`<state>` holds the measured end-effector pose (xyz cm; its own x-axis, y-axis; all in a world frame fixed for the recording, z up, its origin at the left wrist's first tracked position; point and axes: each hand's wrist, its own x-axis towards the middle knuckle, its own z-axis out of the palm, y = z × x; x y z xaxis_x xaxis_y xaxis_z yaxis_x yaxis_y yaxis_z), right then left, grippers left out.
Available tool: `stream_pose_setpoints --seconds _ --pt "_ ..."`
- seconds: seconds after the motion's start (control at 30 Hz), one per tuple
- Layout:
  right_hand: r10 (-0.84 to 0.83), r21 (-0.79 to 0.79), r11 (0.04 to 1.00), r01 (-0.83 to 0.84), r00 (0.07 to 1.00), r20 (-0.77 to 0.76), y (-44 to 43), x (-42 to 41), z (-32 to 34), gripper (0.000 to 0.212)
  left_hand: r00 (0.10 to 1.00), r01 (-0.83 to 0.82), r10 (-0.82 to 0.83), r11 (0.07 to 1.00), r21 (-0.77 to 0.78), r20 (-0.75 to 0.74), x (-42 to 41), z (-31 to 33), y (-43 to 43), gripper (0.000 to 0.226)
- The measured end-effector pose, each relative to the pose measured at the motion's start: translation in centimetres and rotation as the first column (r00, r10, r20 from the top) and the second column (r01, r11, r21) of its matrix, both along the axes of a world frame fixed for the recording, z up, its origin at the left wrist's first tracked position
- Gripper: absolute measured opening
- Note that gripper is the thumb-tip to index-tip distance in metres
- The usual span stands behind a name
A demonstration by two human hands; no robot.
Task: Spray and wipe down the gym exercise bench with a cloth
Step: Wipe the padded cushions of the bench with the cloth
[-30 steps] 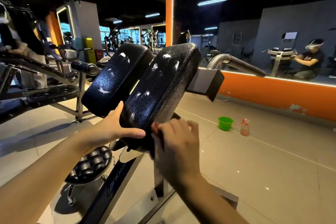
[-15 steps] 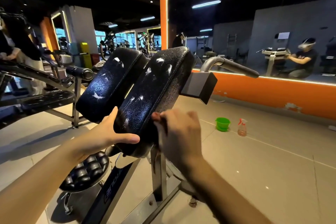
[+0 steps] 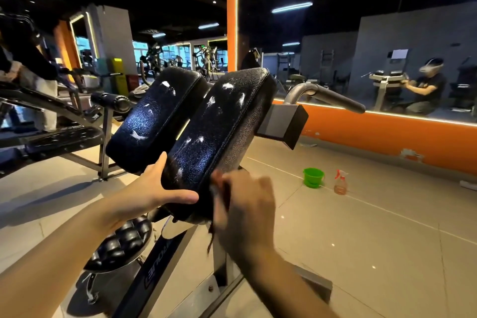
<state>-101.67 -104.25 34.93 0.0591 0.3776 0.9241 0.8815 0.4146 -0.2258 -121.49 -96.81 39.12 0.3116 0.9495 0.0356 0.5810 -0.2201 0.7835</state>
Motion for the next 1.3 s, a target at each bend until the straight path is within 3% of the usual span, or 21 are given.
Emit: stream_pose_setpoints --seconds 0.07,0.13,0.23,0.33,0.47,0.53,0.63,0.73,0.8,0.9,1.03,1.17,1.23,1.3 --pt "0.071 -0.084 0.994 -0.070 0.997 0.014 -1.5 0.1 -0.9 0.018 1.000 -0.002 0.002 1.000 0.004 -0.007 0.1 0.0 -0.1 0.180" --pt "0.087 -0.065 0.994 -0.091 0.994 -0.070 -0.4 2.5 2.0 0.014 1.000 0.000 0.000 1.000 -0.002 -0.014 0.2 0.2 -0.5 0.182" --pt "-0.021 0.047 0.998 0.031 0.977 -0.212 2.6 6.5 9.4 0.012 1.000 -0.005 0.005 1.000 -0.001 -0.030 0.3 0.5 -0.8 0.184" --pt "-0.112 0.034 0.992 0.125 0.959 -0.259 5.5 7.5 13.4 0.011 1.000 -0.007 0.007 1.000 -0.010 -0.023 0.3 0.5 -0.7 0.183" --pt "-0.093 -0.017 0.996 0.092 0.975 -0.201 5.0 3.7 9.2 0.015 1.000 -0.011 0.011 1.000 -0.005 -0.018 0.3 0.4 -0.8 0.184" --pt "0.005 -0.027 1.000 -0.010 0.984 -0.180 2.6 1.8 5.1 0.018 1.000 -0.019 0.019 1.000 -0.010 -0.021 0.3 0.5 -0.7 0.183" --pt "0.213 -0.181 0.959 -0.216 0.976 -0.037 -1.1 0.2 0.5 0.015 1.000 -0.022 0.022 1.000 -0.008 -0.022 0.3 0.3 -0.6 0.183" --pt "0.236 -0.132 0.961 -0.244 0.969 -0.070 0.6 3.1 3.9 0.012 1.000 -0.014 0.014 1.000 -0.015 -0.017 0.3 0.4 -0.8 0.181" --pt "0.142 -0.023 0.989 -0.149 0.974 -0.178 3.2 5.6 9.0 0.017 1.000 -0.010 0.010 1.000 -0.019 -0.019 0.4 0.4 -0.9 0.180" --pt "0.037 0.014 0.999 -0.035 0.968 -0.247 5.8 6.9 13.5 0.020 0.999 -0.020 0.019 1.000 -0.023 -0.034 0.4 0.6 -1.0 0.181" --pt "0.112 0.072 0.993 -0.097 0.965 -0.235 4.0 3.0 8.5 0.026 1.000 -0.017 0.017 0.999 -0.027 -0.022 0.5 0.7 -1.1 0.183" --pt "0.313 -0.081 0.945 -0.316 0.948 -0.051 0.0 0.7 2.2 0.013 0.998 -0.033 0.033 0.999 -0.006 -0.049 0.5 0.6 -1.0 0.185" --pt "0.335 -0.069 0.939 -0.336 0.942 -0.031 1.3 2.3 4.0 0.010 0.999 -0.029 0.028 0.999 -0.021 -0.038 0.6 0.7 -1.2 0.185" --pt "0.244 0.043 0.970 -0.241 0.966 -0.091 4.0 4.7 7.9 0.015 0.999 -0.017 0.016 0.999 -0.027 -0.030 0.6 0.8 -1.4 0.185"
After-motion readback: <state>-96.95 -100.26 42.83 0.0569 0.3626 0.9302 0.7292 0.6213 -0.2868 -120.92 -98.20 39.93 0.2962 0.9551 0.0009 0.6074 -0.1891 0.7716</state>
